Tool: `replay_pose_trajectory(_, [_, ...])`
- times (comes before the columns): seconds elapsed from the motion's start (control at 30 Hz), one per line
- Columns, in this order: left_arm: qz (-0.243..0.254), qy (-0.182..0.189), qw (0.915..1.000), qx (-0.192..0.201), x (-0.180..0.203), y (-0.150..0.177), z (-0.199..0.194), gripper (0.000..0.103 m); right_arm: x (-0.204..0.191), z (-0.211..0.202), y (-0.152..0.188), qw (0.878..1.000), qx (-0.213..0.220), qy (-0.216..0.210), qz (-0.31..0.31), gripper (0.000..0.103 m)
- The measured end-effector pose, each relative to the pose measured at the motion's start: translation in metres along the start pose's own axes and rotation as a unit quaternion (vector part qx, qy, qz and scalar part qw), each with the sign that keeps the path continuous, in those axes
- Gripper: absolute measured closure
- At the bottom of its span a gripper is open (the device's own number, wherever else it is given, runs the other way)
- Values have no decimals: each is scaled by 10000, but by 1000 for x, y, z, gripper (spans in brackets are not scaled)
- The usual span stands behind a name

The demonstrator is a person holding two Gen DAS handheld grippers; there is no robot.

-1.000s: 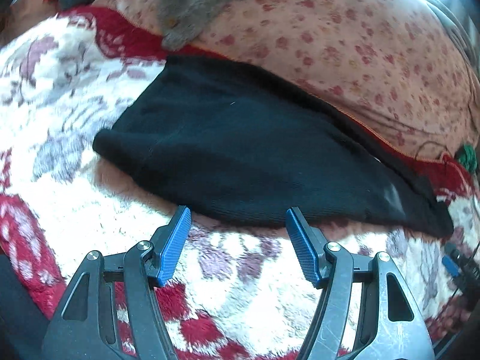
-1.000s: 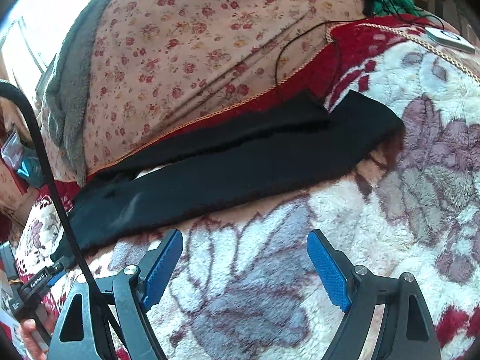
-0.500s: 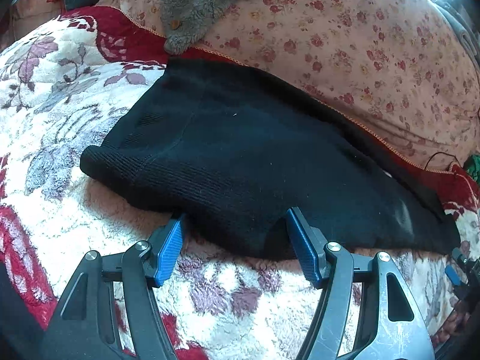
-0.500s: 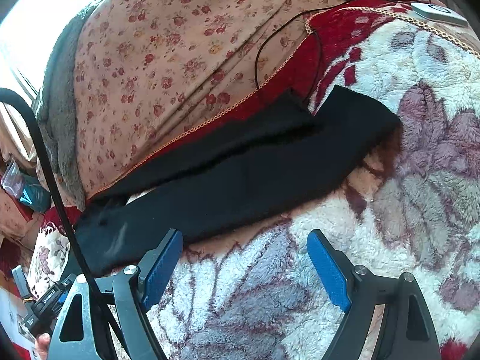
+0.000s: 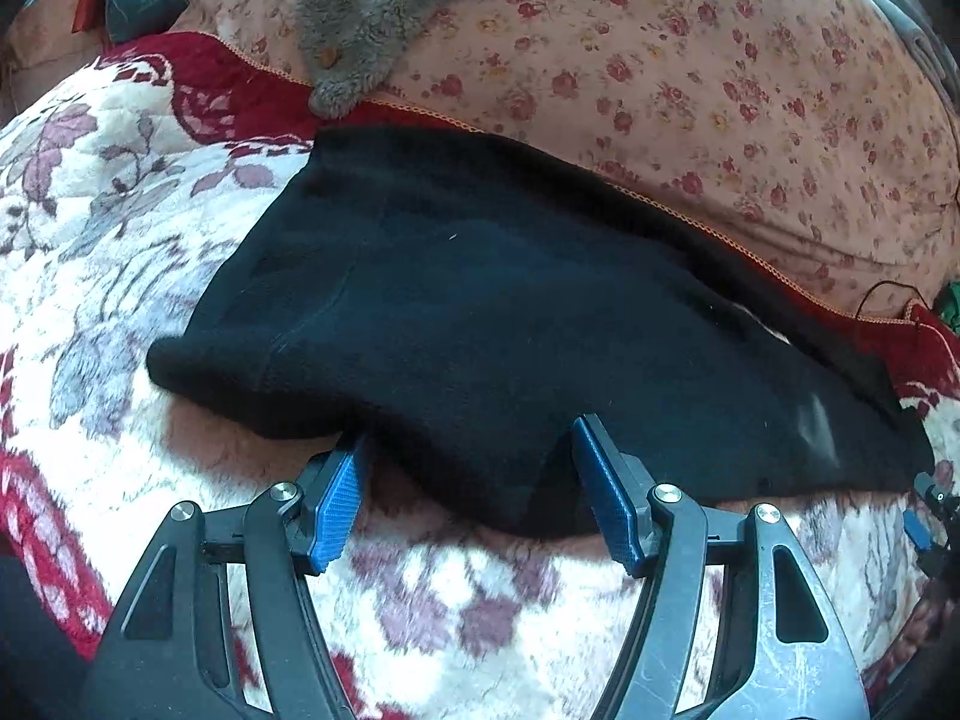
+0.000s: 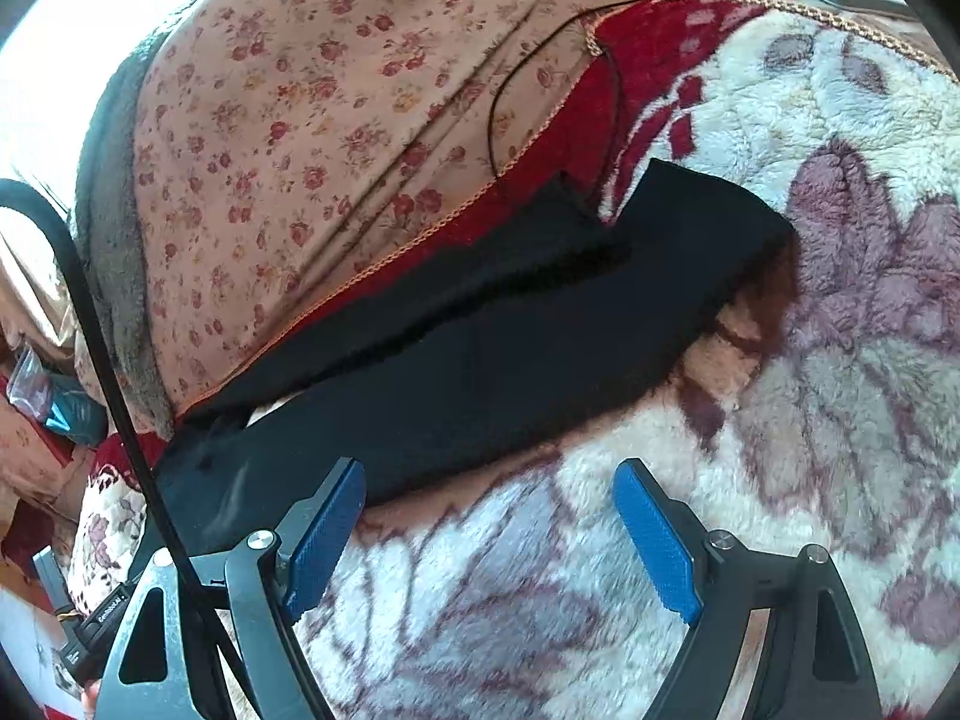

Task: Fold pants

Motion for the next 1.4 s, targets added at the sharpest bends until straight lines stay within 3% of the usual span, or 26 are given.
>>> replay_pose_trajectory(0.27, [6, 79, 10000, -45, 5, -24, 10, 37, 8, 19, -27, 9999, 95, -49, 120, 20])
replay_pose_trajectory(0.33, [-4, 203, 9998, -44, 3, -28, 10, 37, 9, 23, -33, 9997, 196, -4, 109, 41])
replay_pose_trajectory(0.37, [-18, 303, 9995, -13, 1, -30, 8, 38, 9, 25, -36, 9997, 216, 70, 115, 61])
replay_pose_trajectory(0.4, [-25, 333, 9994, 17, -1, -32, 7, 50, 11, 25, -38, 9995, 245, 53, 174, 76])
replay_pose_trajectory(0.43, [-32, 336, 9994, 35, -4, -34, 6, 71, 14, 25, -39, 9993, 268, -55, 261, 83])
replay_pose_trajectory(0.47, [-23, 346, 9994, 21, -6, -36, 6, 78, 17, 24, -40, 9989, 283, -169, 337, 91])
replay_pose_trajectory(0.53, [10, 492, 9988, -41, -10, -39, 8, 88, 17, 23, -39, 9989, 274, -198, 314, 94])
replay_pose_trajectory(0.63, [88, 545, 9985, 10, -10, -39, 3, 92, 12, 20, -35, 9993, 308, -101, 188, 97])
replay_pose_trajectory(0.77, [234, 526, 9982, 147, -8, -39, -12, 93, 1, 6, -29, 9986, 489, -211, -55, 98])
replay_pose_trajectory(1.0, [156, 636, 9977, 147, -27, -38, -31, 94, -7, -3, -16, 9986, 358, -377, -122, 98])
replay_pose_trajectory(1.4, [370, 378, 9986, 22, -63, -9, -68, 94, -31, -26, 35, 9974, 110, -606, -362, 98])
Point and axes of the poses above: each gripper's, at about its wrist camera, not at the fingertips, and z roughly the way its jaws point, x to its right, y to its underside, the point moved 2 cm from there along z, roughly the way its jaws point, and after that the axes turned 14 degrees about -x, right-handed, at the moved point
